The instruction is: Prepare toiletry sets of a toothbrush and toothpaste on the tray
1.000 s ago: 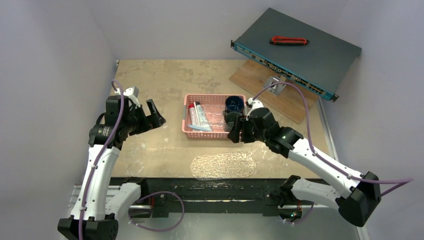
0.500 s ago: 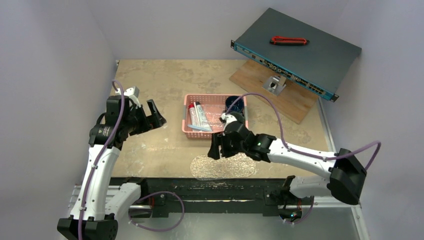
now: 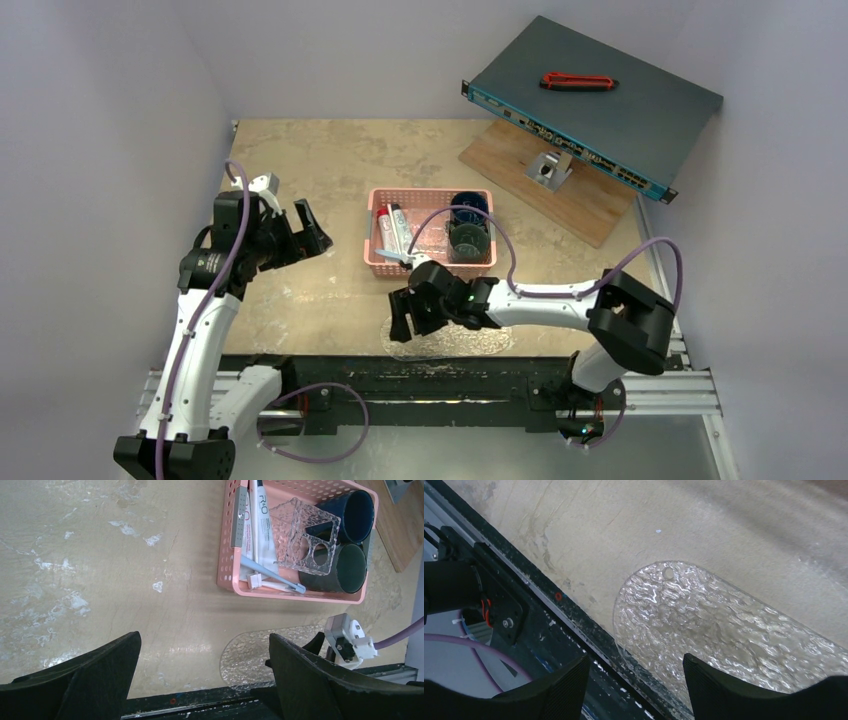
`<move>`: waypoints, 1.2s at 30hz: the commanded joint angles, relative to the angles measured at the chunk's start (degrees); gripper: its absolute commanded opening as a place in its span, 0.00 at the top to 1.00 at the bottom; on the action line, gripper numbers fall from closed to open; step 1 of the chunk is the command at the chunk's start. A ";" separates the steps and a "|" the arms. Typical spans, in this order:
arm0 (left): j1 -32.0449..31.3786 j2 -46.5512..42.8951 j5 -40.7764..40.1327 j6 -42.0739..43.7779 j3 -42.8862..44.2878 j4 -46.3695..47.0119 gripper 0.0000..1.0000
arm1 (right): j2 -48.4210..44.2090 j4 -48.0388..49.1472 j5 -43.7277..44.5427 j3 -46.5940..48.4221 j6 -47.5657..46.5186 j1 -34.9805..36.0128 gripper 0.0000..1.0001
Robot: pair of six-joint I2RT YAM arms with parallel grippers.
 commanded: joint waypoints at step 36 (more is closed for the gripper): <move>-0.49 0.08 -1.32 0.87 -0.31 1.30 0.01 | 14.53 8.62 -2.76 8.44 0.38 1.49 0.29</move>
